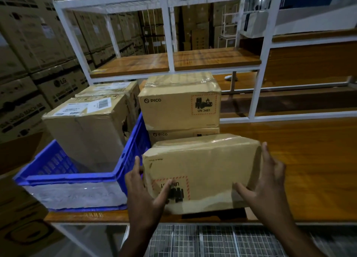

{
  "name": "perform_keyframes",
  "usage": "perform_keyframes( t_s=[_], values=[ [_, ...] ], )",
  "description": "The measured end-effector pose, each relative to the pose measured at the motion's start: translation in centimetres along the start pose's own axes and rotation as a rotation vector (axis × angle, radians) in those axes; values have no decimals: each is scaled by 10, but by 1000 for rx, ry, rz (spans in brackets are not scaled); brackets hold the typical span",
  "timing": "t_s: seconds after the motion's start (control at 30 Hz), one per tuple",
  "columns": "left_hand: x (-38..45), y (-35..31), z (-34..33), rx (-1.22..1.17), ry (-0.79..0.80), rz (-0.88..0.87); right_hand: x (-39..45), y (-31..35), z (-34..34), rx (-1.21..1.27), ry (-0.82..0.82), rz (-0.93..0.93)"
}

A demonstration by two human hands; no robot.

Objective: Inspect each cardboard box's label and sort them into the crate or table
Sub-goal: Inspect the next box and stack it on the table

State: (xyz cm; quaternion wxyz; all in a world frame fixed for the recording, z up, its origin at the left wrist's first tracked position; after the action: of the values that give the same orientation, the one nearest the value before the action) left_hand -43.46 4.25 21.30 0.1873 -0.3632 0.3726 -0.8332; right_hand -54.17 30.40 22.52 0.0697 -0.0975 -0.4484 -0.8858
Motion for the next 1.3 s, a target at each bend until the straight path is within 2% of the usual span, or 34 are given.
perform_keyframes(
  t_s=[0.27,0.5,0.67,0.77,0.9,1.0,1.17,1.3],
  values=[
    [-4,26,-9,120,130,-68,-10,-26,-12,-206,33,-30],
    [-17,41,-18,217,248,-127,-19,-39,-26,-279,48,5],
    [-1,33,-27,469,388,-389,-11,-25,-34,-627,126,200],
    [11,21,-33,635,533,-451,-4,-14,-42,-744,216,237],
    [17,17,-35,643,630,-460,1,-12,-48,-779,260,299],
    [19,19,-36,624,605,-462,3,-13,-48,-766,252,314],
    [24,12,-34,656,709,-428,6,-2,-47,-715,296,318],
    [21,18,-37,639,664,-460,6,-5,-49,-759,301,322]
  ],
)
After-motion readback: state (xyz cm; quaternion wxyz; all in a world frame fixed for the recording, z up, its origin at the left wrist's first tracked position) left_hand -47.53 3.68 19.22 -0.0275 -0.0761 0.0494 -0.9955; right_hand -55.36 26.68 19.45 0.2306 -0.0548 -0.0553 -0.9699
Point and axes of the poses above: each hand's wrist, its own x-axis towards the middle knuckle, its own z-axis out of the back of the hand, y = z × x, the point moved 1 cm from there along x, towards the middle knuckle, and after that the axes turned 6 degrees about -z, right-handed, at the moved point
